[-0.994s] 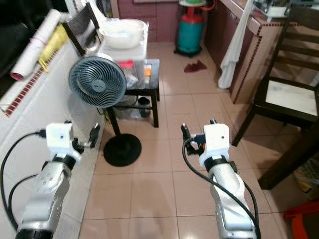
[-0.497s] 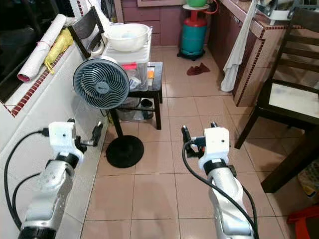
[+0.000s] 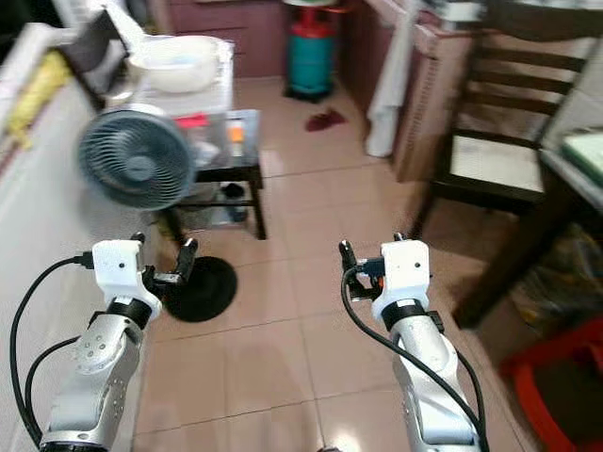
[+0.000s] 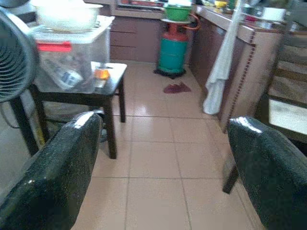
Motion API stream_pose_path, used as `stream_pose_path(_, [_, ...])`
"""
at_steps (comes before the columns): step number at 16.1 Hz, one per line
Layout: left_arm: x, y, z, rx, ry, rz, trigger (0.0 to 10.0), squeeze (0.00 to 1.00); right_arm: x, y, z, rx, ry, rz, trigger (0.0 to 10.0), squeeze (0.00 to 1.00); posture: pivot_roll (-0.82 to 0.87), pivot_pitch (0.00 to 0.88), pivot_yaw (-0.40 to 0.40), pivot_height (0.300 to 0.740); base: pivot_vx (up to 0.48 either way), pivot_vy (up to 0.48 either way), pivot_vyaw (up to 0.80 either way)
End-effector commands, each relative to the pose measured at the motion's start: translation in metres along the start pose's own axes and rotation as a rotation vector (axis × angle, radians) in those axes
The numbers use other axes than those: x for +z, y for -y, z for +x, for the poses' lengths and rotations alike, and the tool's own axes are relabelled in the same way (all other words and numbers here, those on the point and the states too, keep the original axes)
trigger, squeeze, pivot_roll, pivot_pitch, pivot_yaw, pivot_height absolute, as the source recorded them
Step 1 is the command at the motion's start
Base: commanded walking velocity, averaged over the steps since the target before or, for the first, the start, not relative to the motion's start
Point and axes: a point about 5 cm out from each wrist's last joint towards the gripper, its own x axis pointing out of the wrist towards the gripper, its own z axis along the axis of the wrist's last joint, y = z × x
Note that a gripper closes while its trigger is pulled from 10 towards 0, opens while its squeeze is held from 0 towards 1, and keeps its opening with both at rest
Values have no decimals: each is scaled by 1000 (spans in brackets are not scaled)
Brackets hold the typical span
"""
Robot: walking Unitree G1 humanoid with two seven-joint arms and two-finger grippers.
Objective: Setting the table
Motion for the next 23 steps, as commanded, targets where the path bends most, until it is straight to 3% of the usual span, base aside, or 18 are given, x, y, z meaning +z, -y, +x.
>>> stream_pose_path(1, [2,0,-2,-6,2,-11,10000,0,8,-3,0,15,23,1,10000,0,-136,111,37,740,0,0,-800])
stream_pose_path(4, [3,6,-2,-30,5,-17,10000,0,8,-4,1,21,21,1,10000,0,-136,114,39,740,270,0,-800])
stream_pose_path(23, [-3,6,-9,-48,-43,-6,10000,0,6,-8,-1,31,-5,3,10000,0,-126,141,39,740,300,0,-800])
